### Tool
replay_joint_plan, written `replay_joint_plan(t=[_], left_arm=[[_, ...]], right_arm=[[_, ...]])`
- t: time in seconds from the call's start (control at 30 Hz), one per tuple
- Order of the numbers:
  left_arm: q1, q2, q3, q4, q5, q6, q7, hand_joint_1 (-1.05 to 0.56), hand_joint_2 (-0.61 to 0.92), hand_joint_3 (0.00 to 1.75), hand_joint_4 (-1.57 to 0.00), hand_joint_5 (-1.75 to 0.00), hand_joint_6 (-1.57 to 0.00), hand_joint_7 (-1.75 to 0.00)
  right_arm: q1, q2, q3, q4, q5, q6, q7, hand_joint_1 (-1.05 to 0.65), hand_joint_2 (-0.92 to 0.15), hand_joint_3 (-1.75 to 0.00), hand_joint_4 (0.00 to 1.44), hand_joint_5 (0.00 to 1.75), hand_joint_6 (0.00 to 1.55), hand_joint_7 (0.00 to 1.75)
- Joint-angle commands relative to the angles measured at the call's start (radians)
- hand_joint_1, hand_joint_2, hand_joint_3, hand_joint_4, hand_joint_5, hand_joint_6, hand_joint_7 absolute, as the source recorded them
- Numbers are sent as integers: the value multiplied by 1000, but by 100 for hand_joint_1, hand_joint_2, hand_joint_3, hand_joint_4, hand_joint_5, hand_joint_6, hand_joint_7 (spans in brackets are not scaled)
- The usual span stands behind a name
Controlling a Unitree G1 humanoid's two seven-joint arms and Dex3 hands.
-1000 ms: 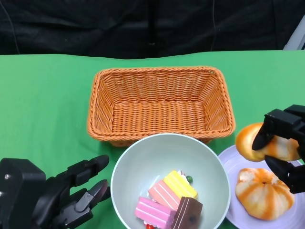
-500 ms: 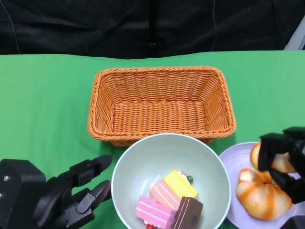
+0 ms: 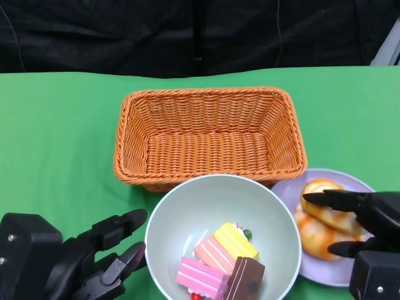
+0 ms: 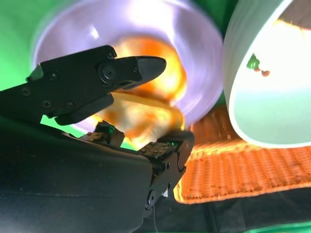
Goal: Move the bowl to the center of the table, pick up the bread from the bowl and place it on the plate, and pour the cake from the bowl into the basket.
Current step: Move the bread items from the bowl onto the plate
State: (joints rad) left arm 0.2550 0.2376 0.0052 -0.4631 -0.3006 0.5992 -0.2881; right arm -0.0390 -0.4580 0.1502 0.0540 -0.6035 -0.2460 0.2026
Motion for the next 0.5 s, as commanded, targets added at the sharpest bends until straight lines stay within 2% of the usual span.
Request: replay_joint_plan(t=[0.03, 0.1, 0.2, 0.4, 0.5], left_arm=[[1, 34, -8, -24, 54, -34, 11, -49, 92, 54, -24, -50, -29, 0], [4, 59, -23, -40, 107, -57, 17, -48, 92, 54, -24, -50, -29, -1], [14, 117, -42, -58, 219, -156, 13, -52, 92, 47, -25, -51, -31, -1], [50, 192, -17, -88, 341, -350, -4, -52, 92, 40, -22, -56, -33, -2], [67, 215, 0, -106, 376, -405, -8, -52, 92, 39, -22, -58, -35, -3]], right_arm=[[74, -53, -18, -209, -20, 132, 131, -69, -92, -17, 9, 28, 18, 0], [121, -74, -33, -343, -45, 210, 200, -80, -92, -21, 3, 26, 12, 0], [181, -75, -62, -477, -57, 264, 225, -86, -92, -24, 2, 27, 11, 1], [256, -51, -102, -620, -53, 271, 188, -88, -92, -25, 6, 32, 11, 1], [272, -36, -107, -657, -70, 275, 168, -87, -92, -24, 7, 34, 10, 0]])
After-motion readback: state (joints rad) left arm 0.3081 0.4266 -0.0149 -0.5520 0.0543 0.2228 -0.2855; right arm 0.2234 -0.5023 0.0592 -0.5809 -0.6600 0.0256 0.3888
